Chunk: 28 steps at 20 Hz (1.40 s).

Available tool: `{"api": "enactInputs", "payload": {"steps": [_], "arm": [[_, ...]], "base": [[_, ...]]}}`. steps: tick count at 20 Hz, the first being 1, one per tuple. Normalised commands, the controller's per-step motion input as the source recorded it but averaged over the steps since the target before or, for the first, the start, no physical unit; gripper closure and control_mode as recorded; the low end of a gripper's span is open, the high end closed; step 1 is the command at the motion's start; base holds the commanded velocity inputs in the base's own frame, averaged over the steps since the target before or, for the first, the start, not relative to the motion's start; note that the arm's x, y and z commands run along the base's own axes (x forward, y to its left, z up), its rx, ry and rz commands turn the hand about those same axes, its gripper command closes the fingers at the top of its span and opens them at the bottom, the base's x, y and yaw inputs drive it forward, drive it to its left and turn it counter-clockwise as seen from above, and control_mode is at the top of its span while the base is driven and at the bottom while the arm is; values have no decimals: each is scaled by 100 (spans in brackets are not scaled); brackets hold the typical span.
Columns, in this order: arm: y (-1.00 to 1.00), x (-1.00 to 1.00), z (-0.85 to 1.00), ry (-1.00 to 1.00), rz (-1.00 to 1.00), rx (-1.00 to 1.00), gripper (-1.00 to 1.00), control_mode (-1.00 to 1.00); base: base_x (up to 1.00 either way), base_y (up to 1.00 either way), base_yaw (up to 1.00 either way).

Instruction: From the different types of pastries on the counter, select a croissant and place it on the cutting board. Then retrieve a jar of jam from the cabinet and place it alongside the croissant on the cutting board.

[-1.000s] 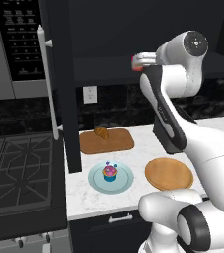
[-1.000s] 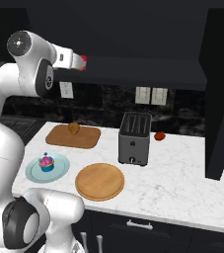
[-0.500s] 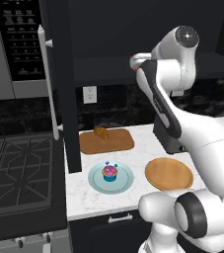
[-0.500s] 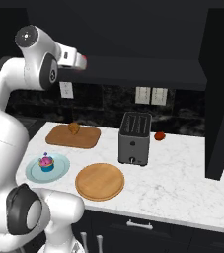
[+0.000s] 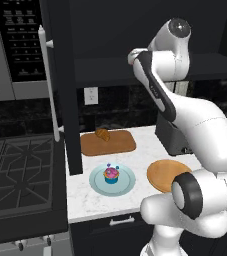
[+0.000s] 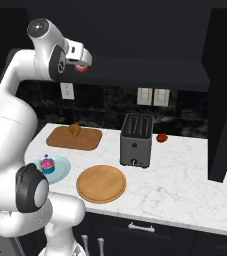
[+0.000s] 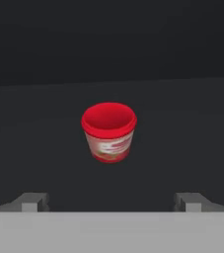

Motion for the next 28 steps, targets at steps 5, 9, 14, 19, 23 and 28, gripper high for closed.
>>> {"api": "enactInputs", "payload": {"steps": [5, 9, 14, 19, 23, 28], "arm": [[0, 21, -15, 0, 0, 0, -100, -100], [0, 1, -21, 0, 0, 0, -100, -100], [0, 12, -15, 0, 0, 0, -100, -100], [0, 30, 0, 0, 0, 0, -100, -100], [0, 35, 0, 0, 0, 0, -100, -100], [0, 30, 0, 0, 0, 0, -100, -100]], "base": [[0, 0, 0], [0, 0, 0], [0, 0, 0], [0, 0, 0], [0, 0, 0], [0, 0, 0]]}}
